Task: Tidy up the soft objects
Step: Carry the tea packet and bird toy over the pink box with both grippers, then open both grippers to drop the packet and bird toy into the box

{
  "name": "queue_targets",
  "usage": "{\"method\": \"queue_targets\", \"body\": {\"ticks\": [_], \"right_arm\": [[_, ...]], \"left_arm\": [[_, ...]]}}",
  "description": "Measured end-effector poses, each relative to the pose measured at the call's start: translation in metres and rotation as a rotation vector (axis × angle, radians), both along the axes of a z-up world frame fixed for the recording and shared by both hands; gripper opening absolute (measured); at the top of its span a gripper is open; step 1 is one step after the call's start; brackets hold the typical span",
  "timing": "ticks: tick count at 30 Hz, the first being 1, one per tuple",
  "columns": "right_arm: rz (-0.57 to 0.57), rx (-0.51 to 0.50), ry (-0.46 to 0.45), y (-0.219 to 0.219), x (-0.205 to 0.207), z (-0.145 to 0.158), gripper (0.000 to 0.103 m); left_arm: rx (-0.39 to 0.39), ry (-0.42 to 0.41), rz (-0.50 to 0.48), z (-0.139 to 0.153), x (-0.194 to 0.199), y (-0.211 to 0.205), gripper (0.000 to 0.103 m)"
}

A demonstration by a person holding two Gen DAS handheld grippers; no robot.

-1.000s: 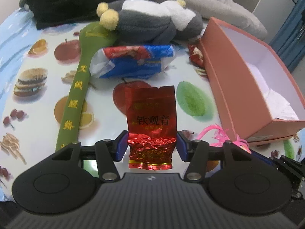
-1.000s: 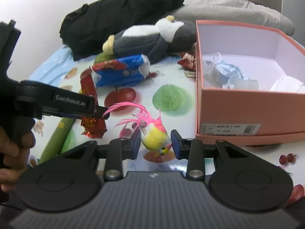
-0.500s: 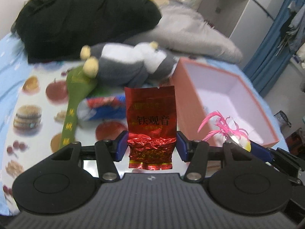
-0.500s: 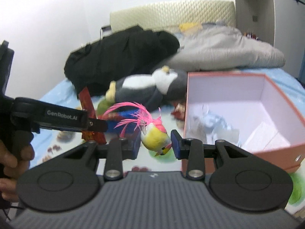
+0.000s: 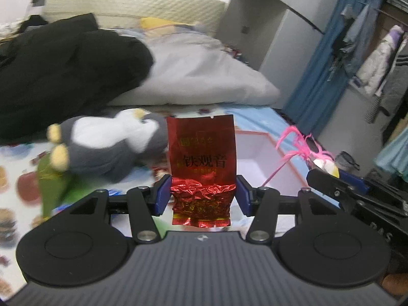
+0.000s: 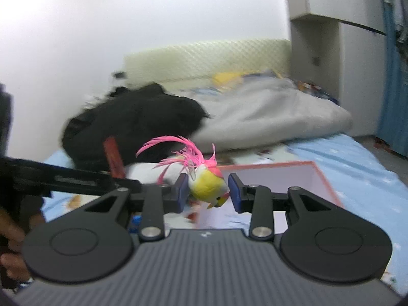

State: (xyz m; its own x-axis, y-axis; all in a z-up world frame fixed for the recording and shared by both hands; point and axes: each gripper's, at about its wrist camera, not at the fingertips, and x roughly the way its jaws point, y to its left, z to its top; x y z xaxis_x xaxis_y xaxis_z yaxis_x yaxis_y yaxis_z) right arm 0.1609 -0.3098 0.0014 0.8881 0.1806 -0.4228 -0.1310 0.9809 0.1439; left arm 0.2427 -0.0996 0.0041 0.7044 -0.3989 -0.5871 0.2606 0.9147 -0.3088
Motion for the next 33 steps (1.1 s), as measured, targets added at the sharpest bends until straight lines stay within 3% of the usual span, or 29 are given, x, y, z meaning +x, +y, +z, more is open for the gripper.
{"method": "queue_targets", "body": {"ticks": [4, 10, 16, 20, 27, 33], "right_arm": [[-0.066, 0.036, 0.066, -0.034, 0.017, -0.005, 0.038], [-0.103, 0.067, 0.204, -0.077, 0.047, -0.038, 0.038], [-0.165, 0.063, 0.348, -0.108, 0.067, -0.083, 0.038], [-0.143, 0.116, 0.427, -0.117, 0.073, -0.109, 0.038], [-0.156, 0.13, 0.489, -0.123, 0.079, -0.132, 0.039], [-0.176, 0.124, 0.489, -0.125, 0.079, -0.13, 0.043]], "left_arm": [[0.001, 0.044, -0.071, -0.006, 0.025, -0.033, 0.059], [0.041, 0.118, -0.163, -0.029, 0.066, -0.083, 0.059], [0.12, 0.268, -0.226, -0.067, 0.103, -0.128, 0.059], [0.161, 0.355, -0.239, -0.092, 0.117, -0.144, 0.059], [0.202, 0.37, -0.267, -0.106, 0.119, -0.159, 0.059], [0.201, 0.382, -0.257, -0.108, 0.12, -0.156, 0.069]]}}
